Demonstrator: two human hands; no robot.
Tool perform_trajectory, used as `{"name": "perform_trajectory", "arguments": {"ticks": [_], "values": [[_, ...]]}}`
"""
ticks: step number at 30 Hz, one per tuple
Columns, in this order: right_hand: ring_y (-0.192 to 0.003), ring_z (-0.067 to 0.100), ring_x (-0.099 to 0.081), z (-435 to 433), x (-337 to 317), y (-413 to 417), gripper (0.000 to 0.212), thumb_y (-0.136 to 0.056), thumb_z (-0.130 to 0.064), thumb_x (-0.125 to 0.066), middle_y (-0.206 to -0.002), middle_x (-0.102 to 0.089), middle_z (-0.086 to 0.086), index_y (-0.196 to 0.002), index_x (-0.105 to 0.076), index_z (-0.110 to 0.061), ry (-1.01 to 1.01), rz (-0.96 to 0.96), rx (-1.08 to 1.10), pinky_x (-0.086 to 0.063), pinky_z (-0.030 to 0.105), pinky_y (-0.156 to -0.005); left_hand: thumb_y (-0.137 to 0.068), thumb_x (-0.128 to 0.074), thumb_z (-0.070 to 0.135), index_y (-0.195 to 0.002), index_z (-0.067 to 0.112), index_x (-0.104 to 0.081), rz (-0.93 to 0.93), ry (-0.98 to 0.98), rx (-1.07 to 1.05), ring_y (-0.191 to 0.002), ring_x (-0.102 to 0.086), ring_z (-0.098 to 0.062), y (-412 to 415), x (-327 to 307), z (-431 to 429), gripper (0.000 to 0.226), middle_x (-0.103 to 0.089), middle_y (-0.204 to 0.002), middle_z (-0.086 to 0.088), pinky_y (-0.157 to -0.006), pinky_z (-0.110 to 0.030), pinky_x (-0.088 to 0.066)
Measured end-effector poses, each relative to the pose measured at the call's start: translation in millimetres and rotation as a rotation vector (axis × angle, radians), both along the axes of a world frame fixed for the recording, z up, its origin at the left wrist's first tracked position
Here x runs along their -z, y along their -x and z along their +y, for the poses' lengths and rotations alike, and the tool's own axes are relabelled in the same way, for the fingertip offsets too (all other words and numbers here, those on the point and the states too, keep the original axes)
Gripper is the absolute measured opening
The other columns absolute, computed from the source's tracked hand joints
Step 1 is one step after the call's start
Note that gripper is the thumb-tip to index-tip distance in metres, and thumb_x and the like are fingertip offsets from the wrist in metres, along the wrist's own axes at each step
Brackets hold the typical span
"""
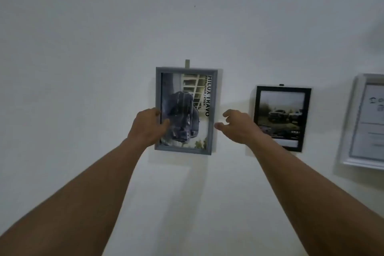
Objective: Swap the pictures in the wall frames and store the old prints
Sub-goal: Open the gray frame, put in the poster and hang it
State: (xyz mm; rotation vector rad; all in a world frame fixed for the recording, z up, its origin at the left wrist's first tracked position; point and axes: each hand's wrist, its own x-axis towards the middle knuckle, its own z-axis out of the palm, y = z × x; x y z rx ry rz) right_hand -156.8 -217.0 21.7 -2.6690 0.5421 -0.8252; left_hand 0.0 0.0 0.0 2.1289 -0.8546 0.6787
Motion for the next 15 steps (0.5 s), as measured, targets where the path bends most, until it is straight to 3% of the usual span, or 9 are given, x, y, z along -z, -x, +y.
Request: {"name": "perform_trajectory", "arguments": {"ticks": [7,9,11,15], "values": [[-0.121,0.027,-0.056,-3,16,-61,0.058,-0.097,-0.036,-0.058,-0.137,-0.057,0.012,-0.147,-0.037,-0.015,-0.187,-0.178,0.064,-0.046,0.032,-0.092,-0.091,-0.061,0.027,-0.136,0.011,-0.044,0.117,0.263,0.043,-0.112,-0.056,-0.029,-72,12,-23,0.051,-0.057,-0.126,-0.014,-0.094,-0.039,-0.047],[-0.110,0.024,-0.059,-3,20,-71,0.055,-0.098,-0.032,-0.057,-0.130,-0.062,0.012,-0.146,-0.037,-0.016,-0.198,-0.243,0.062,-0.047,0.031,-0.087,-0.092,-0.060,0.022,-0.136,0.013,-0.045,0.158,0.308,0.104,-0.109,-0.058,-0.028,-81,15,-32,0.047,-0.060,-0.123,-0.012,-0.093,-0.041,-0.051],[-0.095,0.019,-0.058,-2,23,-83,0.045,-0.099,-0.028,-0.057,-0.122,-0.065,0.009,-0.139,-0.042,-0.017,-0.211,-0.293,0.044,-0.048,0.029,-0.079,-0.093,-0.059,0.015,-0.134,0.015,-0.046,0.178,0.334,0.159,-0.104,-0.061,-0.027,-88,19,-39,0.042,-0.062,-0.119,-0.010,-0.091,-0.042,-0.053],[-0.092,0.020,-0.057,-3,30,-101,0.029,-0.100,-0.019,-0.055,-0.117,-0.064,0.006,-0.126,-0.044,-0.018,-0.232,-0.384,0.059,-0.051,0.033,-0.078,-0.092,-0.059,0.008,-0.131,0.019,-0.046,0.176,0.383,0.165,-0.103,-0.061,-0.027,-99,24,-47,0.043,-0.062,-0.118,-0.009,-0.092,-0.041,-0.053]]}}
